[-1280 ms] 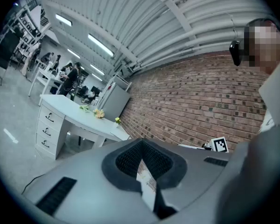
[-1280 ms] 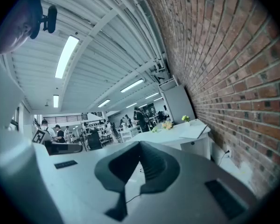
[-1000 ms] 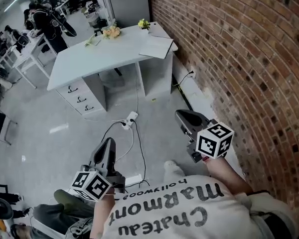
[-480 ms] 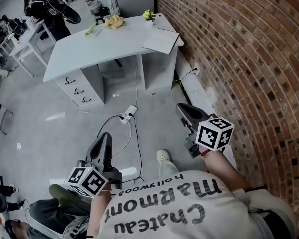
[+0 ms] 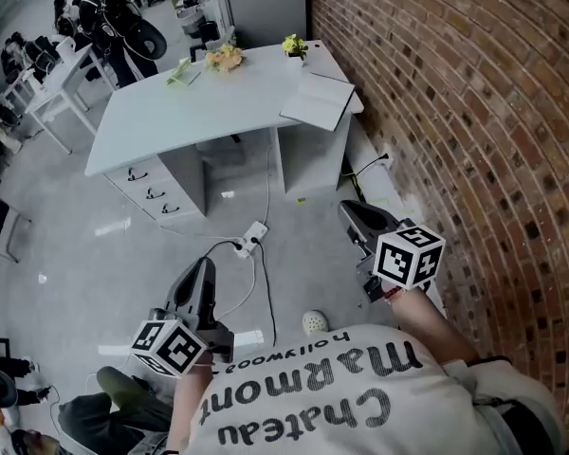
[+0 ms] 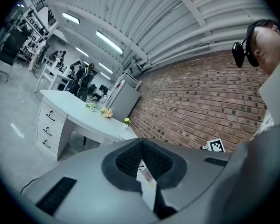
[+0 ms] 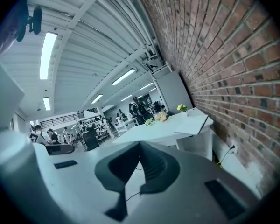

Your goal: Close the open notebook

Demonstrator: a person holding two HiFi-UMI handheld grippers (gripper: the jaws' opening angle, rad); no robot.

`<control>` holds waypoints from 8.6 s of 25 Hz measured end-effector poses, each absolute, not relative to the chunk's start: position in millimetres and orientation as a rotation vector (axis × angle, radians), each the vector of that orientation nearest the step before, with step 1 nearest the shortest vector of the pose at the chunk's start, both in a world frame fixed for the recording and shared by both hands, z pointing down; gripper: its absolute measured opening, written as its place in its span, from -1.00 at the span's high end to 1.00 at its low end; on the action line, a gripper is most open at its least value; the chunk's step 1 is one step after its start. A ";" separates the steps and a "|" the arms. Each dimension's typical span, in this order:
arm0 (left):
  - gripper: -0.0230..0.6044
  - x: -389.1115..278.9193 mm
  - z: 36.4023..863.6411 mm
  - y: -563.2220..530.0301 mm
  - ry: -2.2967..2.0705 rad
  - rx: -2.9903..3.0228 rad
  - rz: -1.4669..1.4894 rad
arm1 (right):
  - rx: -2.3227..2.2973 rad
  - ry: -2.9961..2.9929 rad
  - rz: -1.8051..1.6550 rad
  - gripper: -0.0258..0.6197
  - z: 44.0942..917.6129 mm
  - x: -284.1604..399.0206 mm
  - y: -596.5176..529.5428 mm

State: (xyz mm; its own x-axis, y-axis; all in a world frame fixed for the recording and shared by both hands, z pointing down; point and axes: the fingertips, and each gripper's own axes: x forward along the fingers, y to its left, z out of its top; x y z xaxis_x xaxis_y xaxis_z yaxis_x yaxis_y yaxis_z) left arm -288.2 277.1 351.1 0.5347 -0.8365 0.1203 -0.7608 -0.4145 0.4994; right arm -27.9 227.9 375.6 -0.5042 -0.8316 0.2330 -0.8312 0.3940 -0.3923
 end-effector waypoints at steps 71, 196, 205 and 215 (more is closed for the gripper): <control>0.93 -280.7 517.2 -41.9 -1.293 1.969 0.049 | -2.247 3.076 -0.442 0.45 613.1 85.7 -160.9; 0.93 -111.4 443.3 -357.7 -1.373 2.059 -0.118 | -1.771 3.369 -0.881 0.79 558.2 244.0 -385.5; 0.93 -92.8 455.5 -345.6 -1.426 2.018 -0.132 | -1.648 3.405 -0.923 0.79 575.6 250.8 -391.9; 0.93 -87.3 460.7 -327.6 -1.467 1.978 -0.142 | -1.591 3.455 -0.921 0.77 586.6 254.6 -394.2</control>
State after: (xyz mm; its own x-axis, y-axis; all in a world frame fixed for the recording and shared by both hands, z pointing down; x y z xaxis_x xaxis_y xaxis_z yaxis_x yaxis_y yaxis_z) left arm -87.3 -327.6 460.7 0.3639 -0.8853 0.2895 -0.8134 -0.1506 0.5619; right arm 254.6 -394.2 586.6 -0.4330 -0.4520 0.7798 -0.7803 0.6211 -0.0733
